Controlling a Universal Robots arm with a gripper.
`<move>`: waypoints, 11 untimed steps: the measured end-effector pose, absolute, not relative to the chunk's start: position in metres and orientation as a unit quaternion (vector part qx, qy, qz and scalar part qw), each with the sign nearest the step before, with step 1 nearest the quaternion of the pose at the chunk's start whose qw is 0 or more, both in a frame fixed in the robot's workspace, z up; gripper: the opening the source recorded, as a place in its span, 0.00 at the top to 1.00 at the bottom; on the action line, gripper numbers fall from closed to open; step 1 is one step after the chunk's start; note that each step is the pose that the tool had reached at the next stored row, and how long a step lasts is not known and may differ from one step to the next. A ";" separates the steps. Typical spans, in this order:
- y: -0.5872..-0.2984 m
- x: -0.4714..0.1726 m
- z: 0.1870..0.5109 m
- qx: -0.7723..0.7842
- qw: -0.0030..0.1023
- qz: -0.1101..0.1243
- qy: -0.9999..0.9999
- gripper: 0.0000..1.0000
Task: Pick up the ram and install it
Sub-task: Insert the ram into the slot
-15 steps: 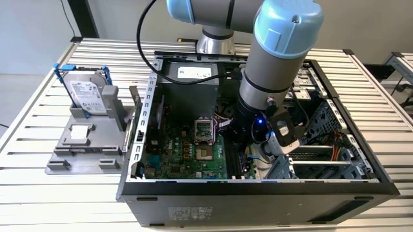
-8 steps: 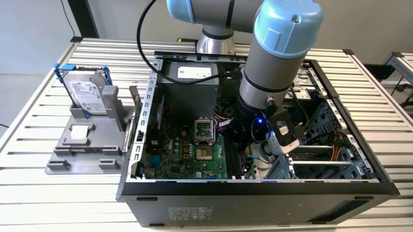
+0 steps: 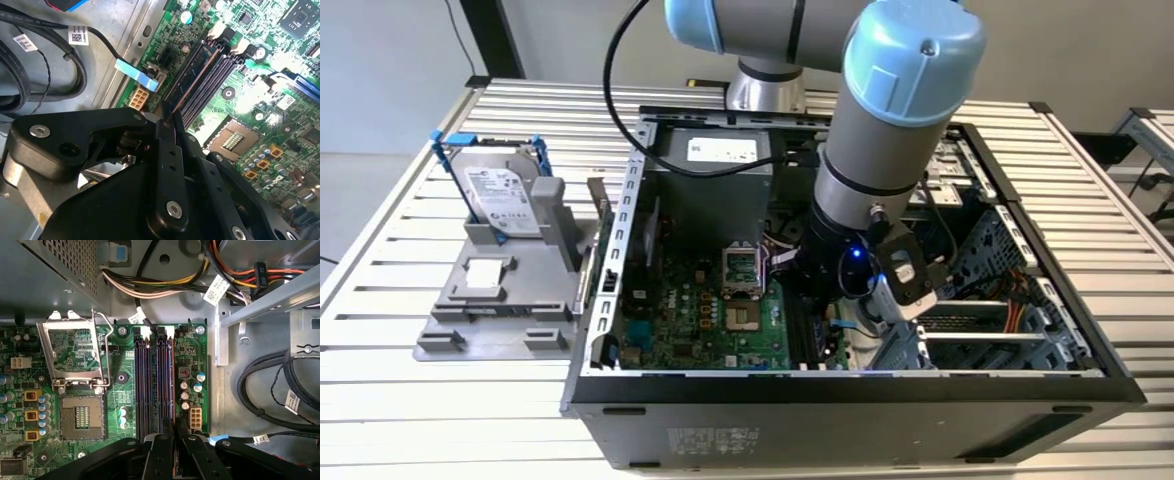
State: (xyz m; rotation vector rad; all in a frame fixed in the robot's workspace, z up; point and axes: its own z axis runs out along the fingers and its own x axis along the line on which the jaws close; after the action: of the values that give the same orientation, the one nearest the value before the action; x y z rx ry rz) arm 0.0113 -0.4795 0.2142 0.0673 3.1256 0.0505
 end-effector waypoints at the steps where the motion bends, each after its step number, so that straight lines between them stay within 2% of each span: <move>1: -0.480 0.011 0.214 0.022 0.007 0.016 1.000 1.00; 3: -0.479 0.011 0.214 0.022 0.008 0.017 1.000 1.00; 4: -0.479 0.011 0.213 0.022 0.008 0.017 1.000 0.00; 11: -0.480 0.011 0.238 0.027 0.008 0.016 0.999 0.00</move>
State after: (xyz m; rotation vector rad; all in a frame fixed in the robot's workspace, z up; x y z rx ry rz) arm 0.0114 -0.4795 0.2380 0.0857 3.1250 0.0505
